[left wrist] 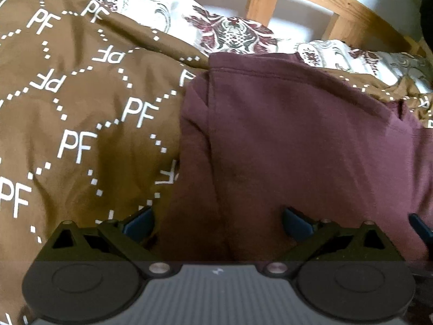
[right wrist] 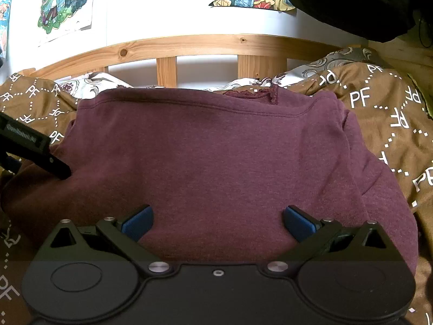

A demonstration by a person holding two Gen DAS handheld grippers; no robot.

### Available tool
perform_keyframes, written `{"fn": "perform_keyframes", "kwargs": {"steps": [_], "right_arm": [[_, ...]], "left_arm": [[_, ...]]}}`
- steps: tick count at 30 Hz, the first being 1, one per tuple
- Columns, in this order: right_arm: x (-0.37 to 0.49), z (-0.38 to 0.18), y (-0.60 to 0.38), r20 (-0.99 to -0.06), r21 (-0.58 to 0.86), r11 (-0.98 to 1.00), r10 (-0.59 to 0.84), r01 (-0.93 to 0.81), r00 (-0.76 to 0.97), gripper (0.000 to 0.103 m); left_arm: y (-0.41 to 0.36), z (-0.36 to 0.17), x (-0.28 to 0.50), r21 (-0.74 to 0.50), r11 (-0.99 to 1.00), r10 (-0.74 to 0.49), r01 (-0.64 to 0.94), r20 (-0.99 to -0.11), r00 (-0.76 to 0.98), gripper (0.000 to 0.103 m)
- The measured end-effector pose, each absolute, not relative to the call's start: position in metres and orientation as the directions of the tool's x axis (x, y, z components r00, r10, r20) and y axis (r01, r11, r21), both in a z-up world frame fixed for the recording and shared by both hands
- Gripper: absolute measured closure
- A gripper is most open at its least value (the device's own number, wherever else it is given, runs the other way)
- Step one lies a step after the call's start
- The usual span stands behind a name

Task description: Fold small clothes

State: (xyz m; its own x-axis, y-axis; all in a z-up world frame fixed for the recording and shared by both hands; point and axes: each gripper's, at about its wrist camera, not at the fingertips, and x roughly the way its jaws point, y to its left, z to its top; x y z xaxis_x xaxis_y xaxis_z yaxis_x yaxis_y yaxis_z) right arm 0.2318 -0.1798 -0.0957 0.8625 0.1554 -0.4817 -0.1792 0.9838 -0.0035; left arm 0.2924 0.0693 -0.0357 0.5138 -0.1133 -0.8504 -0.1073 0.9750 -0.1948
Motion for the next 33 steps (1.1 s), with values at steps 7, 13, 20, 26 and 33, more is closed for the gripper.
{"fn": "perform_keyframes", "kwargs": {"steps": [7, 13, 20, 26, 33], "right_arm": [[0.232, -0.096, -0.179, -0.482, -0.002, 0.984, 0.155, -0.178, 0.862, 0.0], [0.232, -0.095, -0.179, -0.482, -0.002, 0.984, 0.155, -0.178, 0.862, 0.0], [0.232, -0.095, -0.179, -0.482, -0.002, 0.984, 0.154, -0.177, 0.863, 0.0], [0.232, -0.095, -0.179, -0.482, -0.002, 0.984, 0.154, -0.177, 0.862, 0.0], [0.232, -0.095, -0.179, -0.484, -0.001, 0.984, 0.153, -0.176, 0.861, 0.0]], "left_arm": [[0.067, -0.025, 0.291, -0.187, 0.978, -0.12, -0.091, -0.865, 0.487, 0.028], [0.063, -0.015, 0.292, -0.119, 0.989, -0.064, -0.084, -0.872, 0.485, 0.056], [0.053, -0.008, 0.288, -0.075, 0.994, -0.027, -0.08, -0.874, 0.485, 0.07], [0.051, 0.002, 0.285, -0.106, 0.988, -0.036, -0.114, -0.868, 0.495, 0.076], [0.04, 0.016, 0.284, -0.098, 0.987, -0.022, -0.124, -0.864, 0.503, 0.084]]}}
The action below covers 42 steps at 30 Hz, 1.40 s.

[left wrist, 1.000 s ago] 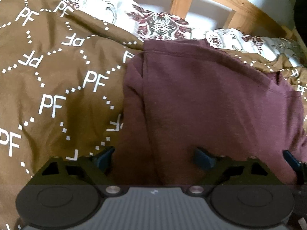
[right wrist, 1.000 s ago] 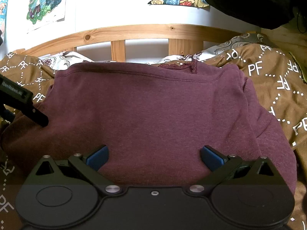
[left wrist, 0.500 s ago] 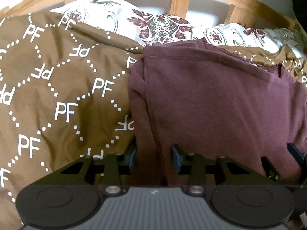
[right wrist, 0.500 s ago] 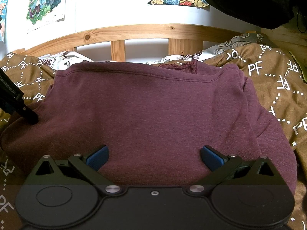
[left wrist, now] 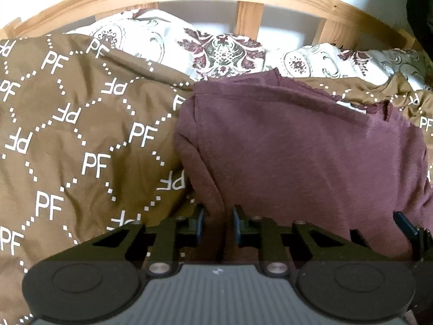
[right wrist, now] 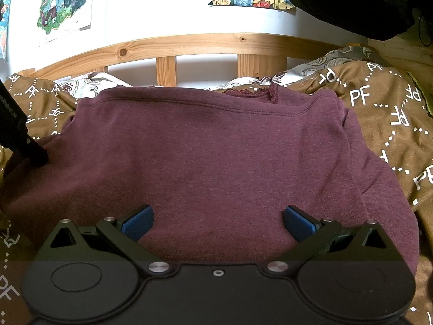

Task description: Fold small clothes

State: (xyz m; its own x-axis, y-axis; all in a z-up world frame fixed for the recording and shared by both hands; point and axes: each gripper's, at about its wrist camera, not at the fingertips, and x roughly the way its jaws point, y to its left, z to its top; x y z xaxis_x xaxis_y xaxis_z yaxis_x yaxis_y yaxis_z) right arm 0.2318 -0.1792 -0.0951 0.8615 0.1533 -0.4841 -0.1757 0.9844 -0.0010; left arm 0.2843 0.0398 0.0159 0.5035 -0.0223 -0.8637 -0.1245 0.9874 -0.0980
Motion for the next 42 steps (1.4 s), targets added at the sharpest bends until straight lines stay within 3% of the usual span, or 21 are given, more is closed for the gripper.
{"fn": "perform_keyframes", "kwargs": {"steps": [7, 10, 13, 20, 25, 32, 34, 35, 36, 38, 42], "right_arm": [[0.227, -0.083, -0.188, -0.475, 0.039, 0.977, 0.203, -0.21, 0.856, 0.0], [0.21, -0.058, -0.2, -0.357, 0.045, 0.969, 0.243, -0.243, 0.902, 0.0], [0.201, -0.036, -0.21, -0.293, -0.014, 0.979, 0.193, -0.206, 0.937, 0.0], [0.215, -0.018, -0.263, -0.283, 0.01, 1.0, 0.025, -0.023, 0.959, 0.0], [0.243, -0.031, -0.301, -0.35, -0.02, 0.994, -0.108, 0.108, 0.931, 0.0], [0.247, -0.034, -0.33, -0.361, 0.063, 0.984, -0.134, 0.168, 0.923, 0.0], [0.245, -0.033, -0.327, -0.352, 0.069, 0.987, -0.11, 0.143, 0.929, 0.0], [0.244, -0.033, -0.325, -0.346, 0.075, 0.989, -0.092, 0.125, 0.934, 0.0], [0.244, -0.032, -0.323, -0.338, 0.083, 0.991, -0.07, 0.104, 0.939, 0.001], [0.241, -0.03, -0.319, -0.312, 0.107, 0.993, -0.022, 0.058, 0.95, 0.0], [0.24, -0.028, -0.307, -0.295, 0.139, 0.99, 0.075, -0.035, 0.953, 0.001]], "left_arm": [[0.012, 0.053, 0.276, -0.148, 0.985, -0.069, -0.089, -0.81, 0.583, 0.086], [-0.004, 0.066, 0.271, -0.196, 0.978, -0.109, -0.071, -0.773, 0.625, 0.086], [-0.024, 0.073, 0.267, -0.218, 0.975, -0.138, -0.047, -0.755, 0.641, 0.087], [-0.087, 0.075, 0.258, -0.243, 0.966, -0.239, 0.09, -0.701, 0.672, 0.088], [-0.122, 0.056, 0.256, -0.302, 0.937, -0.344, 0.178, -0.699, 0.626, 0.095], [-0.131, 0.036, 0.247, -0.323, 0.918, -0.396, 0.23, -0.713, 0.579, 0.094], [-0.132, 0.04, 0.239, -0.293, 0.924, -0.384, 0.248, -0.704, 0.597, 0.088], [-0.132, 0.043, 0.233, -0.276, 0.926, -0.378, 0.258, -0.696, 0.611, 0.073], [-0.132, 0.048, 0.227, -0.255, 0.929, -0.37, 0.268, -0.681, 0.632, 0.047], [-0.131, 0.059, 0.212, -0.217, 0.938, -0.345, 0.27, -0.64, 0.687, 0.024], [-0.13, 0.078, 0.188, -0.123, 0.944, -0.319, 0.305, -0.563, 0.762, 0.01]]}}
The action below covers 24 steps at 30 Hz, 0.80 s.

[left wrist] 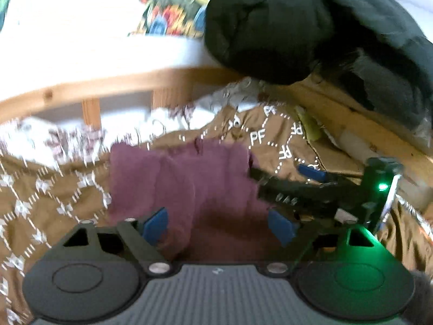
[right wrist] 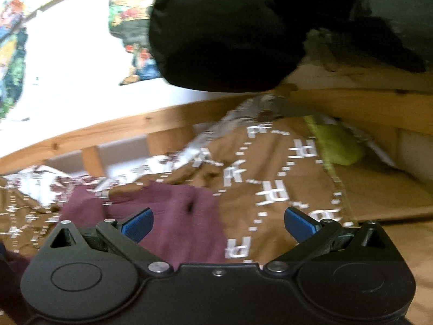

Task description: Fold small clothes

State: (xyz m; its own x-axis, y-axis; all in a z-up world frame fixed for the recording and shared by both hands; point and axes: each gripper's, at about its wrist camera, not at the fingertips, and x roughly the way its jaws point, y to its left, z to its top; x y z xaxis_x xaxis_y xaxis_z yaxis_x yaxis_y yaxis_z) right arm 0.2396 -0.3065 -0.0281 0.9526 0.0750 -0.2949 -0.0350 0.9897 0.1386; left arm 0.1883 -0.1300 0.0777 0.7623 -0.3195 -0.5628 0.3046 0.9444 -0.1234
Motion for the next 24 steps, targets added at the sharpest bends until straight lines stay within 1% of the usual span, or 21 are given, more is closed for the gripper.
{"fn": "perform_keyframes", "kwargs": {"steps": [1, 2, 4, 6, 9, 11, 13, 16, 18, 20, 22, 24], "right_arm": [[0.24, -0.028, -0.302, -0.295, 0.144, 0.988, 0.103, -0.063, 0.95, 0.001], [0.24, -0.029, -0.298, -0.298, 0.155, 0.984, 0.136, -0.093, 0.945, 0.0], [0.241, -0.03, -0.29, -0.305, 0.191, 0.969, 0.212, -0.158, 0.928, 0.001], [0.242, -0.03, -0.282, -0.312, 0.224, 0.952, 0.274, -0.21, 0.91, 0.001], [0.248, -0.03, -0.27, -0.324, 0.276, 0.915, 0.377, -0.295, 0.868, 0.001], [0.257, -0.033, -0.263, -0.353, 0.332, 0.88, 0.449, -0.339, 0.821, 0.001], [0.267, -0.04, -0.257, -0.398, 0.395, 0.85, 0.5, -0.348, 0.769, 0.001], [0.283, -0.053, -0.245, -0.478, 0.46, 0.82, 0.552, -0.341, 0.684, 0.001], [0.286, -0.06, -0.235, -0.505, 0.454, 0.816, 0.566, -0.357, 0.652, 0.001], [0.285, -0.062, -0.23, -0.492, 0.459, 0.807, 0.579, -0.372, 0.65, 0.001], [0.291, -0.063, -0.229, -0.476, 0.505, 0.783, 0.604, -0.363, 0.64, 0.001], [0.295, -0.063, -0.232, -0.441, 0.547, 0.754, 0.629, -0.364, 0.64, 0.003]], "left_arm": [[-0.129, 0.079, 0.184, -0.095, 0.951, -0.297, 0.295, -0.552, 0.779, 0.007], [-0.128, 0.079, 0.179, -0.059, 0.96, -0.261, 0.272, -0.538, 0.802, 0.0], [-0.127, 0.074, 0.172, -0.009, 0.974, -0.2, 0.228, -0.516, 0.833, 0.001], [-0.124, 0.062, 0.169, 0.043, 0.982, -0.137, 0.186, -0.523, 0.841, 0.001], [-0.12, 0.042, 0.169, 0.095, 0.985, -0.064, 0.143, -0.572, 0.818, 0.001], [-0.117, 0.031, 0.173, 0.123, 0.985, -0.024, 0.123, -0.603, 0.797, 0.001], [-0.113, 0.021, 0.176, 0.143, 0.984, 0.009, 0.104, -0.627, 0.779, 0.001], [-0.108, 0.006, 0.18, 0.191, 0.976, 0.045, 0.102, -0.639, 0.768, 0.001], [-0.109, -0.003, 0.183, 0.242, 0.963, 0.069, 0.115, -0.638, 0.767, 0.001], [-0.112, -0.009, 0.187, 0.289, 0.946, 0.076, 0.145, -0.635, 0.769, 0.001], [-0.115, -0.01, 0.19, 0.288, 0.942, 0.053, 0.174, -0.638, 0.768, 0.001], [-0.116, -0.006, 0.192, 0.265, 0.946, 0.025, 0.186, -0.632, 0.775, 0.009]]}}
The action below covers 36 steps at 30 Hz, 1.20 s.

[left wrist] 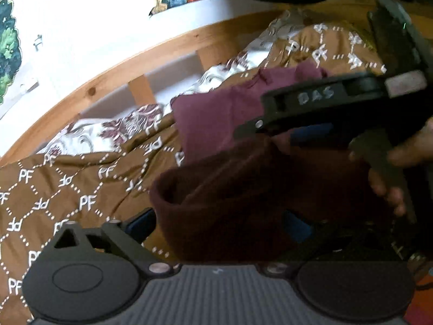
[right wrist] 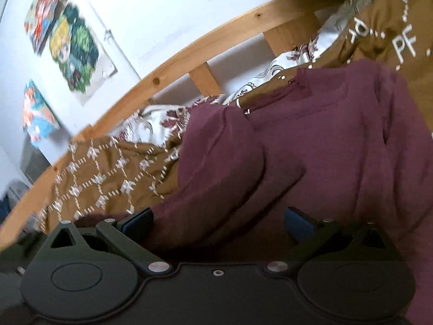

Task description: Fold small clothes

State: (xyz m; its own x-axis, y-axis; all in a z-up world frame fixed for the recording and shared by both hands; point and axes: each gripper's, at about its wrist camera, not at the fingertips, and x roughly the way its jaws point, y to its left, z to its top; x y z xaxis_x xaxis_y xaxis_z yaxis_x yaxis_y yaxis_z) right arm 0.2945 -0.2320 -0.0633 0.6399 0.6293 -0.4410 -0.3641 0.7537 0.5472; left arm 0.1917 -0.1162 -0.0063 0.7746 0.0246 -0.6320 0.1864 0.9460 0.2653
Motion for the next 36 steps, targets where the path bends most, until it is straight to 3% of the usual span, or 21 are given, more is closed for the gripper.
{"fn": "perform_keyframes", "kwargs": {"steps": [1, 4, 9, 11, 16, 21, 28, 36], "right_arm": [[0.297, -0.063, -0.234, -0.424, 0.558, 0.744, 0.636, -0.367, 0.645, 0.005], [0.298, -0.063, -0.234, -0.429, 0.546, 0.757, 0.621, -0.359, 0.656, 0.017], [0.298, -0.063, -0.241, -0.434, 0.536, 0.778, 0.587, -0.328, 0.684, 0.071], [0.296, -0.061, -0.245, -0.414, 0.539, 0.776, 0.584, -0.329, 0.698, 0.086], [0.288, -0.037, -0.256, -0.327, 0.501, 0.781, 0.569, -0.373, 0.754, 0.089], [0.28, -0.01, -0.274, -0.263, 0.434, 0.809, 0.534, -0.396, 0.803, 0.09], [0.28, 0.005, -0.31, -0.247, 0.399, 0.847, 0.469, -0.352, 0.848, 0.09], [0.284, 0.003, -0.34, -0.288, 0.408, 0.874, 0.396, -0.262, 0.872, 0.09]], "left_arm": [[-0.117, -0.004, 0.192, 0.249, 0.95, 0.013, 0.187, -0.631, 0.776, 0.012], [-0.115, 0.001, 0.19, 0.181, 0.97, -0.01, 0.161, -0.634, 0.774, 0.033], [-0.114, 0.008, 0.187, 0.111, 0.983, -0.044, 0.148, -0.635, 0.771, 0.072], [-0.114, 0.012, 0.185, 0.075, 0.984, -0.078, 0.162, -0.634, 0.769, 0.078], [-0.126, 0.027, 0.18, -0.027, 0.975, -0.194, 0.222, -0.594, 0.781, 0.081], [-0.155, 0.033, 0.182, -0.012, 0.952, -0.257, 0.306, -0.576, 0.776, 0.081], [-0.185, 0.034, 0.19, -0.015, 0.915, -0.342, 0.404, -0.561, 0.754, 0.081], [-0.201, 0.027, 0.2, -0.087, 0.884, -0.421, 0.459, -0.572, 0.704, 0.081]]}}
